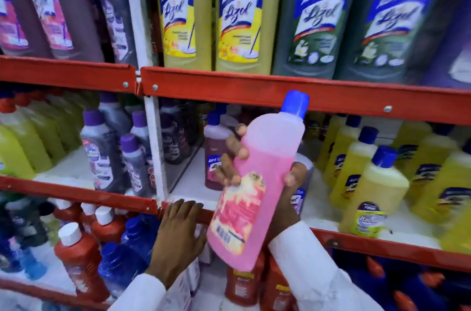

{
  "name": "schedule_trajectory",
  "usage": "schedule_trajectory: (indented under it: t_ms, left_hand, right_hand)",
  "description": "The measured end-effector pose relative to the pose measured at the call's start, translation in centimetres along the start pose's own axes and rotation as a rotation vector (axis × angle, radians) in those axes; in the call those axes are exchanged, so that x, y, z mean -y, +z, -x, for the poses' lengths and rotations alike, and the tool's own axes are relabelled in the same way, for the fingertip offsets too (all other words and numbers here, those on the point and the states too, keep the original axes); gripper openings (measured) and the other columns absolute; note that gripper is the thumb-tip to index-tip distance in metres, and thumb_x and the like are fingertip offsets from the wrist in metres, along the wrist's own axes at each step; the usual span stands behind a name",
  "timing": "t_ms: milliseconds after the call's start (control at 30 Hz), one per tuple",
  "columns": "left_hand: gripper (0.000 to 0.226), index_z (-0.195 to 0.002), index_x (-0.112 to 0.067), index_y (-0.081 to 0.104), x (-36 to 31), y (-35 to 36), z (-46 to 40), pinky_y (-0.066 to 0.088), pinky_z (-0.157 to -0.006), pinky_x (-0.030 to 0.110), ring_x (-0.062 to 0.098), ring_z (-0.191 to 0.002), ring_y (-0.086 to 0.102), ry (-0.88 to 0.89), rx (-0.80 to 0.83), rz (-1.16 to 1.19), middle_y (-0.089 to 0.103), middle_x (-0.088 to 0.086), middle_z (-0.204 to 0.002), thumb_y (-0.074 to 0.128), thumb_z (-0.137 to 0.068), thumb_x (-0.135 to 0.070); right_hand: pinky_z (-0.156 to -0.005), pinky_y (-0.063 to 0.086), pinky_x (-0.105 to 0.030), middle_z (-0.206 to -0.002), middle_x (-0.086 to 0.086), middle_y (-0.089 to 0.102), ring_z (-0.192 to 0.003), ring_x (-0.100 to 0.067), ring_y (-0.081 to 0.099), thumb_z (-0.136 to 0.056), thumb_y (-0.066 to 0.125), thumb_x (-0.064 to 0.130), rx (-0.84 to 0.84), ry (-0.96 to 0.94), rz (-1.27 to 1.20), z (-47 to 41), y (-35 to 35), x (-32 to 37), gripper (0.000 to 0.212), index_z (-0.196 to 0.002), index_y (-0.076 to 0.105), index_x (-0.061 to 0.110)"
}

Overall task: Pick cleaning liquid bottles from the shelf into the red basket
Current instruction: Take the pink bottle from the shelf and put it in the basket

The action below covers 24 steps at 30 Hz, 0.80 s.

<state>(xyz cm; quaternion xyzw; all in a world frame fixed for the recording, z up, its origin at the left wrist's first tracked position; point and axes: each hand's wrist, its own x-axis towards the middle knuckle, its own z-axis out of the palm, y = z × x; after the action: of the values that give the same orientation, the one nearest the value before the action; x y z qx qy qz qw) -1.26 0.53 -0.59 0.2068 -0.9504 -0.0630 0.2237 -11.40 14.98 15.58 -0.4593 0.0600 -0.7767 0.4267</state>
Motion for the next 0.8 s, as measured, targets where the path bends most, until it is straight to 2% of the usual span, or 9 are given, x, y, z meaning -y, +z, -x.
schedule_trajectory:
  t_ms: [67,200,300,367,433,567,633,733,800]
  left_hand:
    - [0.041,-0.118,-0.023,0.057,-0.3,-0.4,-0.1,0.043,-0.104,0.045,0.027,-0.116,0.052,-0.008,0.021,0.016,0.062,-0.001,-0.119,0.064,-0.085,-0.048]
    - [0.034,-0.107,-0.023,0.058,-0.7,-0.8,0.2,0.048,-0.093,0.042,0.029,-0.106,0.055,-0.009,-0.022,0.042,0.063,0.000,-0.107,0.070,-0.080,-0.038]
    - [0.033,-0.105,-0.023,0.058,-0.8,-0.8,0.3,0.049,-0.090,0.043,0.029,-0.103,0.055,-0.010,-0.033,0.038,0.062,0.000,-0.104,0.071,-0.077,-0.036]
    - [0.035,-0.109,-0.023,0.057,-0.7,-0.8,0.1,0.049,-0.092,0.044,0.030,-0.106,0.055,-0.011,-0.022,0.025,0.062,0.001,-0.107,0.067,-0.078,-0.036]
    - [0.039,-0.114,-0.022,0.057,-0.7,-0.8,0.0,0.048,-0.096,0.046,0.031,-0.110,0.055,-0.024,-0.015,0.008,0.063,0.003,-0.112,0.066,-0.078,-0.035]
    - [0.053,-0.129,-0.018,0.052,-0.9,-1.0,0.2,0.039,-0.111,0.048,0.033,-0.126,0.050,-0.050,0.018,-0.017,0.060,0.007,-0.130,0.068,-0.080,-0.034]
    - [0.063,-0.137,-0.016,0.046,-1.3,-1.6,0.5,0.031,-0.117,0.049,0.034,-0.136,0.041,-0.064,0.047,-0.013,0.054,0.008,-0.141,0.069,-0.081,-0.033]
    - [0.068,-0.138,-0.015,0.046,-3.0,-2.6,1.6,0.033,-0.116,0.048,0.035,-0.136,0.039,-0.023,0.056,0.074,0.053,0.009,-0.143,0.074,-0.076,-0.024]
    - [0.069,-0.134,-0.016,0.050,-4.9,-3.4,2.7,0.038,-0.111,0.038,0.028,-0.129,0.046,0.053,0.042,0.252,0.057,0.007,-0.138,0.076,-0.071,-0.018]
  right_hand:
    - [-0.062,0.054,-0.035,-0.083,-0.016,0.066,-0.065,-0.033,0.068,-0.046,0.070,0.011,0.037,0.021,-0.075,-0.1,1.0,0.8,0.067,-0.109,0.056,-0.004]
    - [-0.058,0.052,-0.031,-0.080,-0.009,0.066,-0.060,-0.026,0.066,-0.040,0.074,0.016,-0.038,0.017,0.055,1.0,0.5,1.9,0.072,-0.108,0.057,0.002]
    - [-0.059,0.050,-0.034,-0.076,-0.017,0.065,-0.060,-0.030,0.062,-0.036,0.065,0.011,-0.331,-0.085,0.441,2.8,-0.3,1.9,0.065,-0.101,0.066,0.002]
    - [-0.061,0.051,-0.036,-0.084,-0.020,0.062,-0.069,-0.030,0.060,-0.037,0.075,0.012,-0.519,-0.159,0.723,3.5,-0.3,1.8,0.075,-0.108,0.057,-0.003]
    - [-0.062,0.055,-0.037,-0.094,-0.015,0.063,-0.078,-0.027,0.064,-0.040,0.083,0.014,-0.580,-0.208,0.898,3.9,0.0,1.8,0.082,-0.117,0.053,0.010]
    - [-0.067,0.060,-0.031,-0.099,0.004,0.071,-0.085,-0.016,0.073,-0.046,0.092,0.018,-0.641,-0.167,0.975,5.8,0.6,2.3,0.085,-0.121,0.052,0.026]
    - [-0.071,0.061,-0.033,-0.107,0.000,0.070,-0.091,-0.017,0.073,-0.050,0.094,0.019,-0.656,-0.132,1.020,7.2,0.6,2.6,0.084,-0.121,0.051,0.028]
    - [-0.074,0.060,-0.029,-0.111,0.007,0.070,-0.096,-0.012,0.071,-0.052,0.094,0.025,-0.691,-0.100,1.077,10.0,0.4,3.1,0.081,-0.121,0.050,0.031]
    - [-0.076,0.059,-0.028,-0.115,0.007,0.069,-0.099,-0.012,0.072,-0.053,0.093,0.031,-0.727,-0.061,1.098,12.3,0.1,3.4,0.080,-0.119,0.050,0.037]
